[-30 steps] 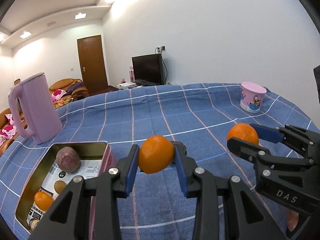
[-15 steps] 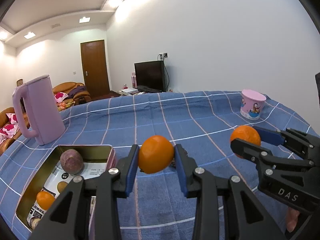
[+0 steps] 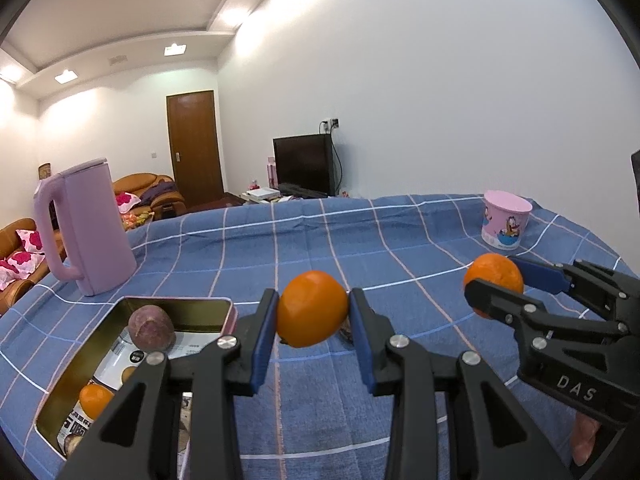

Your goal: Organize fruits

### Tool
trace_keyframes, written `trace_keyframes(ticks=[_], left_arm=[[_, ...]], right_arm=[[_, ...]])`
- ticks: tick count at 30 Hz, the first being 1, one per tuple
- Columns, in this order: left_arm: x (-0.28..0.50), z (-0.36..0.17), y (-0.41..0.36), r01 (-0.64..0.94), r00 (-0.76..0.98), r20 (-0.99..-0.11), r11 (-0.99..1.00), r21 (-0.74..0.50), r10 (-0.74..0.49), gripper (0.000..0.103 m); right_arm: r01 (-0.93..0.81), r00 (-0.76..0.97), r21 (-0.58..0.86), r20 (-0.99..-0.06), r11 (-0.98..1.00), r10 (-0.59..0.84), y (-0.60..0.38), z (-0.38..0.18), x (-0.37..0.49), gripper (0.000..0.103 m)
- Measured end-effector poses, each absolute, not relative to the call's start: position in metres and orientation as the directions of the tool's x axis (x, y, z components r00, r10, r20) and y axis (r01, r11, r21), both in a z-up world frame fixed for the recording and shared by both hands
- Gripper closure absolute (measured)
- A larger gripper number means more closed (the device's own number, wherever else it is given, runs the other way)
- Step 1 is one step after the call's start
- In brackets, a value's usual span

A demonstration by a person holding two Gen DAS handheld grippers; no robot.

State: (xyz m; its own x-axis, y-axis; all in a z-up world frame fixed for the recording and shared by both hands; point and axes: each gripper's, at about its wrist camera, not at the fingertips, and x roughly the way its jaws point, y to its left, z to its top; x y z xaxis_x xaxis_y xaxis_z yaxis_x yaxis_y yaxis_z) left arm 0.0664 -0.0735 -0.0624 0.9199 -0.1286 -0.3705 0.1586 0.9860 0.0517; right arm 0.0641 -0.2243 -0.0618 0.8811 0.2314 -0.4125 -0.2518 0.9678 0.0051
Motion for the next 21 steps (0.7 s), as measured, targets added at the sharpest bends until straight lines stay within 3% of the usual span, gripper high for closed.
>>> trace_keyframes(ticks=[21], left_arm=[[0.053, -0.058, -0.066, 0.122, 0.949, -0.299, 0.992, 0.042, -0.105, 0.066]], right_arm=[[-0.249, 0.910, -0.003, -0.344, 0.969, 0.233, -0.226, -0.056, 0.051, 0.053]])
